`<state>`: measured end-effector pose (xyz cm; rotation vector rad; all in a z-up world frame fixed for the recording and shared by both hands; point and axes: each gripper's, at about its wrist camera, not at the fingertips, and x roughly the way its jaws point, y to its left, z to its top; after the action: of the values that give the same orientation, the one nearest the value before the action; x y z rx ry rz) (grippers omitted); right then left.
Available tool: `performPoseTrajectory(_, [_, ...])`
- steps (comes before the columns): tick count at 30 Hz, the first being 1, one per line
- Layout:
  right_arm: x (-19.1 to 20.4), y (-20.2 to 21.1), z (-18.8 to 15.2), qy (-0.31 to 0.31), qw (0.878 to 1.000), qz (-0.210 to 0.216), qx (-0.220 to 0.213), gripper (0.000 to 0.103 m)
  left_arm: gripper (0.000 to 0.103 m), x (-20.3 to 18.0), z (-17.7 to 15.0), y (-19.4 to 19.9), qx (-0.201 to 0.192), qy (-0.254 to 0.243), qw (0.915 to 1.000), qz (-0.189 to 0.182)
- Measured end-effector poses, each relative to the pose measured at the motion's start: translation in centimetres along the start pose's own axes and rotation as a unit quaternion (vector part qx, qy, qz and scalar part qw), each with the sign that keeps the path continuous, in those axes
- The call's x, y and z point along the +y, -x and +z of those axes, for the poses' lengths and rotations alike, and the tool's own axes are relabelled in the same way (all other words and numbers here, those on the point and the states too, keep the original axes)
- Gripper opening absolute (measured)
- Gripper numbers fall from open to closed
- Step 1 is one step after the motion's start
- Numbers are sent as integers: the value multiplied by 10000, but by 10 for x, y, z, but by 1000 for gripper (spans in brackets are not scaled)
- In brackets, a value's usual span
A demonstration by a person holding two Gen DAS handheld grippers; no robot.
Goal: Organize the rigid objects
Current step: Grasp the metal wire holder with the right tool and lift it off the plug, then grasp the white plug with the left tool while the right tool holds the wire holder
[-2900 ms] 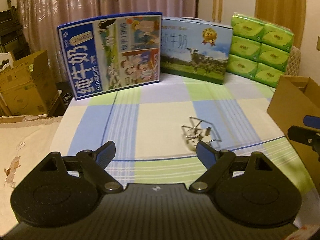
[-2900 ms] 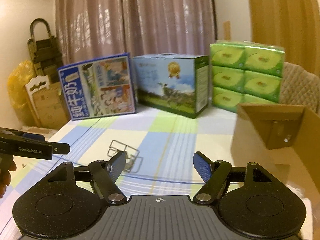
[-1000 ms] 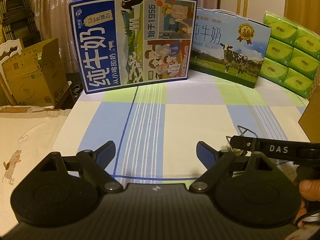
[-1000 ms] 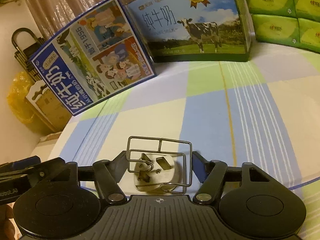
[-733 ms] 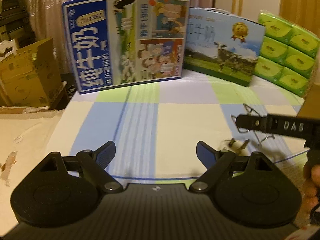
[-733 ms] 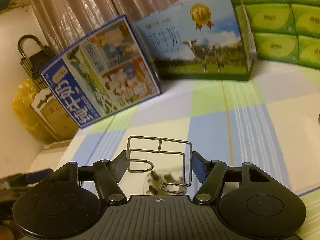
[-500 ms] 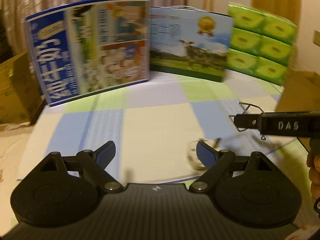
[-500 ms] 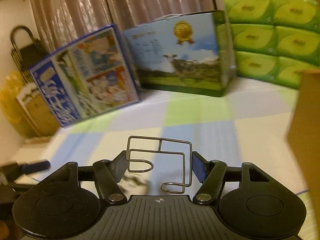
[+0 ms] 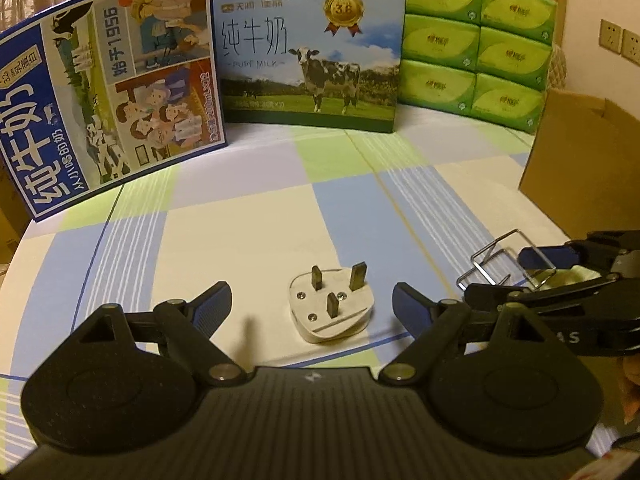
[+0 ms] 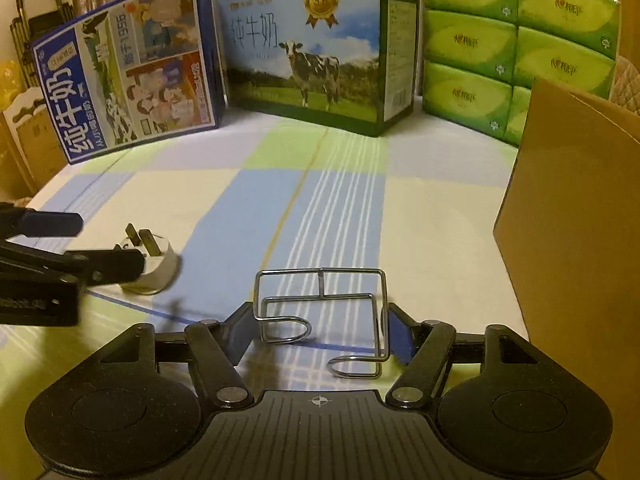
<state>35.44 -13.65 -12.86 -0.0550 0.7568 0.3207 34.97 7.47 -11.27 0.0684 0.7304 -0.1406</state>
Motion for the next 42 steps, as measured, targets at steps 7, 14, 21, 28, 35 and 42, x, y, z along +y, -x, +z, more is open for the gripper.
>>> performPoseTrajectory(7, [-1,0,4,-165,9998,69,-29,68,85,1,-6,-9,40,156,9999,26])
performPoseTrajectory(14, [-4,1,9,-317,9995,-15,-80,63,85,-1,-4,-18,-41,345,9994,25])
performPoseTrajectory(21, [-6,-1,10,-264,9996,-5,-28,63,60,-10,-6,-27,-35,246,9996,155])
performPoseTrajectory(28, [-9,2,15,-336,9994,21,-66,63,46,-10,-11,-23,11,300,9994,153])
performPoseTrajectory(35, [-5,16,16,-276,9994,57,-192,63,46,-13,-16,-7,97,182,9996,202])
performPoseTrajectory(42, [-3,44,14,-326,9991,98,-253,63,46,-12,-25,23,267,397,9985,274])
